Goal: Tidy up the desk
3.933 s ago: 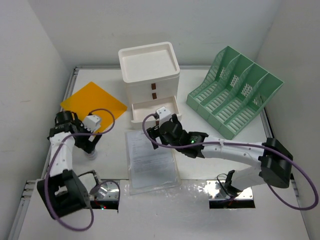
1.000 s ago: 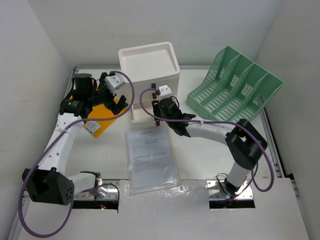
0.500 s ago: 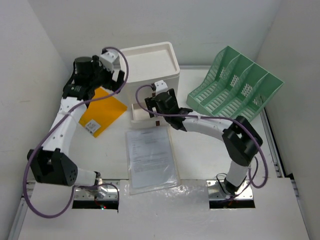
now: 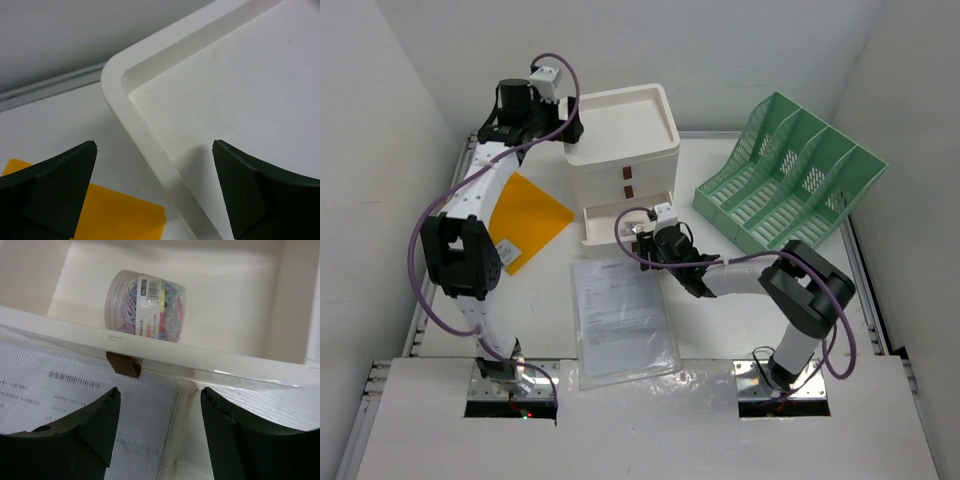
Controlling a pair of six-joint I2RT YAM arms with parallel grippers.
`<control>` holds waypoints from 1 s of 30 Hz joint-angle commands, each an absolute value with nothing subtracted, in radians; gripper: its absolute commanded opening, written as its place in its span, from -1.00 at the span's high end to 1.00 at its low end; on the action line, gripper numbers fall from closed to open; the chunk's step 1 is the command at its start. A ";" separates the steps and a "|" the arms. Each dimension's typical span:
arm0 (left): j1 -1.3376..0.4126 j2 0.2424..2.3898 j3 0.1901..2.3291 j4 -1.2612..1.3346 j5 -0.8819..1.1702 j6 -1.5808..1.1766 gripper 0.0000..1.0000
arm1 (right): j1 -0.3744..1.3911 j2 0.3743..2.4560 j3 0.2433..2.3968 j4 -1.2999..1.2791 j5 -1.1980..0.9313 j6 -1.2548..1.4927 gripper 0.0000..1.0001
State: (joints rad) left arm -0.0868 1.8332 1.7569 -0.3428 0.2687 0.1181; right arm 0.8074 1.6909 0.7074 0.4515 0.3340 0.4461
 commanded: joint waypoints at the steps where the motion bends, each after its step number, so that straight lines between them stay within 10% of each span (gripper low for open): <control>1: -0.095 1.867 1.816 -0.325 0.252 0.058 -0.99 | 0.808 1.741 0.738 0.644 0.298 0.489 -0.26; 10: -0.097 1.925 1.767 -0.319 0.247 0.089 -0.99 | 0.808 1.882 0.814 0.779 0.325 0.514 -0.11; 19: -0.097 1.950 1.749 -0.339 0.305 0.110 -0.46 | 0.807 1.933 0.891 0.882 0.423 0.479 0.66; 30: -0.097 1.933 1.741 -0.350 0.330 0.126 -0.45 | 0.733 2.132 1.178 0.774 0.472 0.448 0.71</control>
State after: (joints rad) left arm -0.0864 1.9156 1.7653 -0.2783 0.3210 0.0891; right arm 0.7639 2.1216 1.1038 0.6876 0.4686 0.4324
